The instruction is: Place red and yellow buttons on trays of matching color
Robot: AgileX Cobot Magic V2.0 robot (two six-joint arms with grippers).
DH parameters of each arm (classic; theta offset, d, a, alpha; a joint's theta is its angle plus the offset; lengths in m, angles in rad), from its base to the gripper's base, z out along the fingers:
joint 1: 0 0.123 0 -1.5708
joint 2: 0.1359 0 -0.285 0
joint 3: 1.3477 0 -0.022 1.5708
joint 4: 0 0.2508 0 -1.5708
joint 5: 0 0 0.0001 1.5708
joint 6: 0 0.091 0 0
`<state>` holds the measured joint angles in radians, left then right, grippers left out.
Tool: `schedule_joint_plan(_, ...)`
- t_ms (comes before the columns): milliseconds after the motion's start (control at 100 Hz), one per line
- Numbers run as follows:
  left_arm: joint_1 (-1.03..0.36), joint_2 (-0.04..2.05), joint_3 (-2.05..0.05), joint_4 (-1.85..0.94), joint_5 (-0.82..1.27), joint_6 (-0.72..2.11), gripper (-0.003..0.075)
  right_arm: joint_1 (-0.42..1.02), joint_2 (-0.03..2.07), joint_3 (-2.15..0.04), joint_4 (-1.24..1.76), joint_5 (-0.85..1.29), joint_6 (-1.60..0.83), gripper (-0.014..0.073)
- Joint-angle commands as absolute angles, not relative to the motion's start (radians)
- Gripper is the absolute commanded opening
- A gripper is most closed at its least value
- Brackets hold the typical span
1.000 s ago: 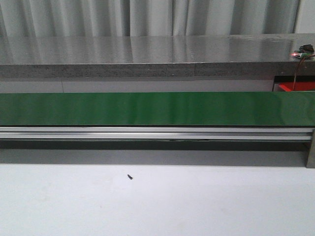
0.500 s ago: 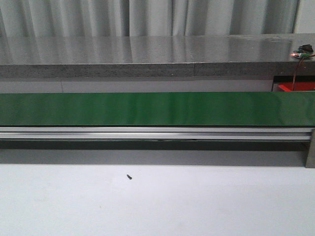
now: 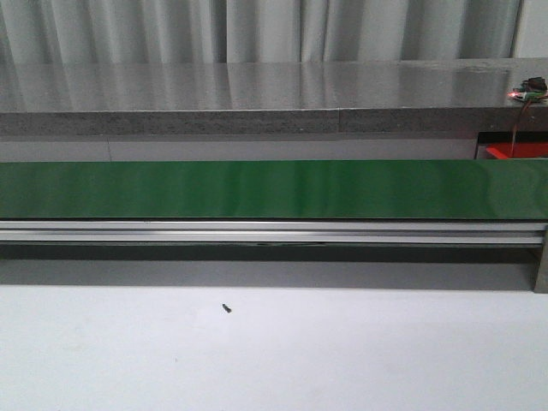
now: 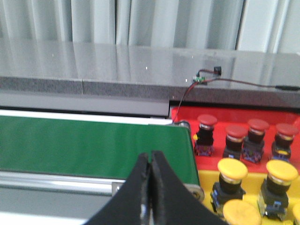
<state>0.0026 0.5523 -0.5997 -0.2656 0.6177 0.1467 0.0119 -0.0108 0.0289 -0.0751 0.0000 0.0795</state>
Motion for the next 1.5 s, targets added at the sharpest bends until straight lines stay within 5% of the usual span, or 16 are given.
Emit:
schedule_joint_plan(0, -0.006, 0.557, -0.626, -0.284, 0.554, 0.147, -0.002, 0.007, -0.03, 0.011, -0.083, -0.111, 0.083, -0.0122)
schedule_joint_plan(1190, -0.006, 0.524, -0.591, -0.176, 0.556, 0.145, -0.002, 0.007, -0.03, 0.011, -0.083, -0.111, 0.083, -0.0122)
schedule_joint_plan(1490, -0.004, 0.429, -0.453, -0.05, 0.182, -0.054, -0.002, 0.007, -0.03, 0.011, -0.083, -0.111, 0.083, -0.0122)
